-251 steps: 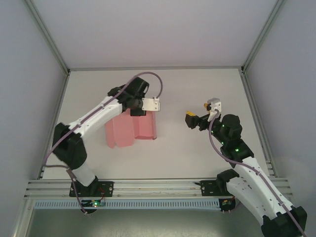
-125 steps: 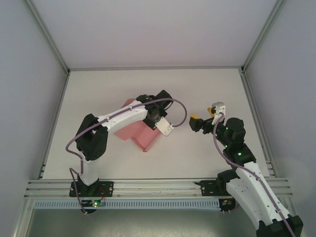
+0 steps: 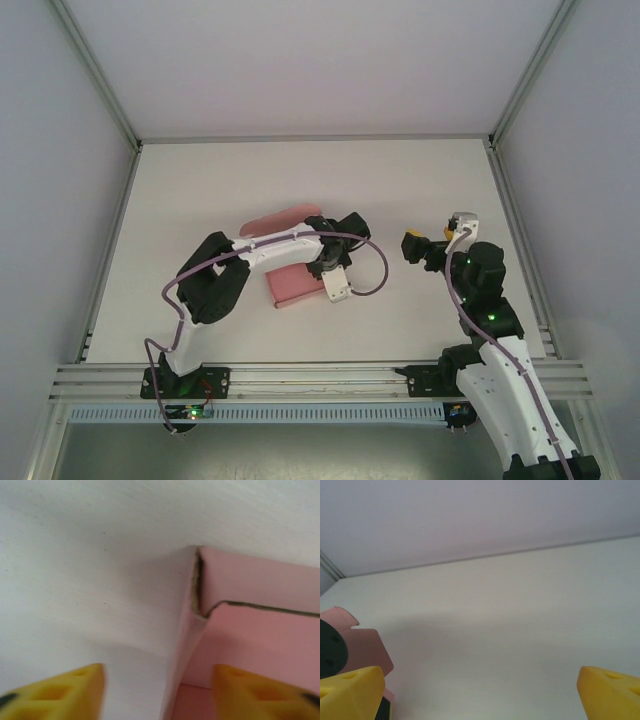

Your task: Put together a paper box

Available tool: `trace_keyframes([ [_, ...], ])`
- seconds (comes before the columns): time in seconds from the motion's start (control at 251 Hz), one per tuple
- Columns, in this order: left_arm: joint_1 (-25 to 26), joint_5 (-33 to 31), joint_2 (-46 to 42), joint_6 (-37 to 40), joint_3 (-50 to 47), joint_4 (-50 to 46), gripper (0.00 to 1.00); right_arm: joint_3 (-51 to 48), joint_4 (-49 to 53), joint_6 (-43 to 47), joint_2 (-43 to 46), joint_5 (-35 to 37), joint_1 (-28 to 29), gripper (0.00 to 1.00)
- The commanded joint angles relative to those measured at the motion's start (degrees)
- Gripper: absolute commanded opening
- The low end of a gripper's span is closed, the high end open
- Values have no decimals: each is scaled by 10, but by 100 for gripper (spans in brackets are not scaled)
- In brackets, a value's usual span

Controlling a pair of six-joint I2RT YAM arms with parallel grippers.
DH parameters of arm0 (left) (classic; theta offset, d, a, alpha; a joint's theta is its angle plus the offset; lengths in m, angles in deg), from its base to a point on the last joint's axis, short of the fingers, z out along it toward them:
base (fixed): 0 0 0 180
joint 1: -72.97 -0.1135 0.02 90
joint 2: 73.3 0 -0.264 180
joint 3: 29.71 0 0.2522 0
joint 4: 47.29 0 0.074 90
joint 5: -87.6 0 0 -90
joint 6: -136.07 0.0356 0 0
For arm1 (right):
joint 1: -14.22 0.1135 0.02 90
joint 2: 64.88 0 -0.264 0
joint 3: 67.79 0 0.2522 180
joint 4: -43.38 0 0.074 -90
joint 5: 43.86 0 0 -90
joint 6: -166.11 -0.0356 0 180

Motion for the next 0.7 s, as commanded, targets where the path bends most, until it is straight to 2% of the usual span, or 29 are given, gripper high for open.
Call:
trace_keyframes([
  [0.0,6,36,-13,-34,10,9,100,7,5,-10,-2,10,-7,98],
  [0.132,6,93,-58,-46,-35,78,100,8,6,-14,-6,17,-13,98],
  [0.287,-8,179,-91,-101,-29,91,100,17,23,-38,-23,14,-20,98],
  [0.475,-20,181,-124,-124,-32,93,100,26,27,-45,-37,6,-21,98],
  [0.543,-33,212,-147,-163,-23,94,100,28,30,-45,-42,10,-21,98],
  [0.639,-73,286,-178,-227,-12,100,100,28,27,-42,-53,9,-21,98],
  [0.694,-93,281,-193,-264,-17,134,100,28,23,-40,-59,3,-21,98],
])
